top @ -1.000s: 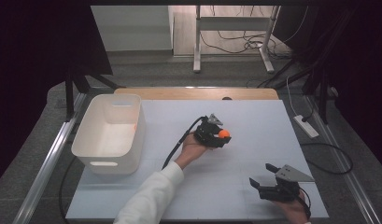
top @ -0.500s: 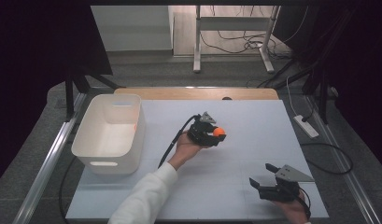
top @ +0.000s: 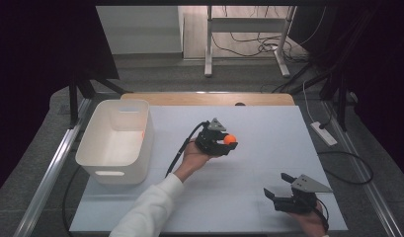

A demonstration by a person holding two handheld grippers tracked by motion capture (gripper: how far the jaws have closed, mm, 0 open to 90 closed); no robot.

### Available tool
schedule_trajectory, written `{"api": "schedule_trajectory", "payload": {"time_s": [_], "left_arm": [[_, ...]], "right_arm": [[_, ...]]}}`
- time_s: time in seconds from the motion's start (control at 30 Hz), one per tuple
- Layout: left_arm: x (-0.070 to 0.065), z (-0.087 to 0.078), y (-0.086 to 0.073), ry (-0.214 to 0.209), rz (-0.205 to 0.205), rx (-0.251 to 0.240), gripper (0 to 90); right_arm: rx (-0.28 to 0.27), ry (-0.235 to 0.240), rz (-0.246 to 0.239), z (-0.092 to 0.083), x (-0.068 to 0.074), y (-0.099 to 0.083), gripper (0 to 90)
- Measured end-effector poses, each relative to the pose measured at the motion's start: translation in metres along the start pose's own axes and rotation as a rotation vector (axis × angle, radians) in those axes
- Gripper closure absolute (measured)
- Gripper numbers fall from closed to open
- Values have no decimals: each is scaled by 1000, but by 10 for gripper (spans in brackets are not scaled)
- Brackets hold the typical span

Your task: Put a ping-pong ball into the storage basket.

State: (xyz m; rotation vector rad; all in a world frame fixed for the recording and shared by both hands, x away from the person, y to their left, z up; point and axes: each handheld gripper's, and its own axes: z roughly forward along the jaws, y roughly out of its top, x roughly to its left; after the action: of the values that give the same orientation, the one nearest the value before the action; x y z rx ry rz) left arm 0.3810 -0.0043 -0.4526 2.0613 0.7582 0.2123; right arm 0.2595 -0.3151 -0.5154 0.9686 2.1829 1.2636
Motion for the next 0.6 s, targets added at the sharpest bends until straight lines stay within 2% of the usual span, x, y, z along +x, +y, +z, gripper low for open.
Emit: {"api": "schedule_trajectory", "payload": {"time_s": [0.27, 0.37, 0.53, 0.6], "left_arm": [[-2, -15, 2, -1, 7, -28, 504], [-5, -21, 4, -9, -6, -49, 503], [-11, -25, 5, -14, 28, -58, 503], [-12, -29, 6, -11, 26, -64, 504]], "right_arm": [[0, -4, -6, 0, 0, 0, 136], [-4, -2, -6, 0, 0, 0, 136], [-17, 2, -1, -2, 2, 1, 136], [-12, -2, -7, -2, 2, 1, 136]]}}
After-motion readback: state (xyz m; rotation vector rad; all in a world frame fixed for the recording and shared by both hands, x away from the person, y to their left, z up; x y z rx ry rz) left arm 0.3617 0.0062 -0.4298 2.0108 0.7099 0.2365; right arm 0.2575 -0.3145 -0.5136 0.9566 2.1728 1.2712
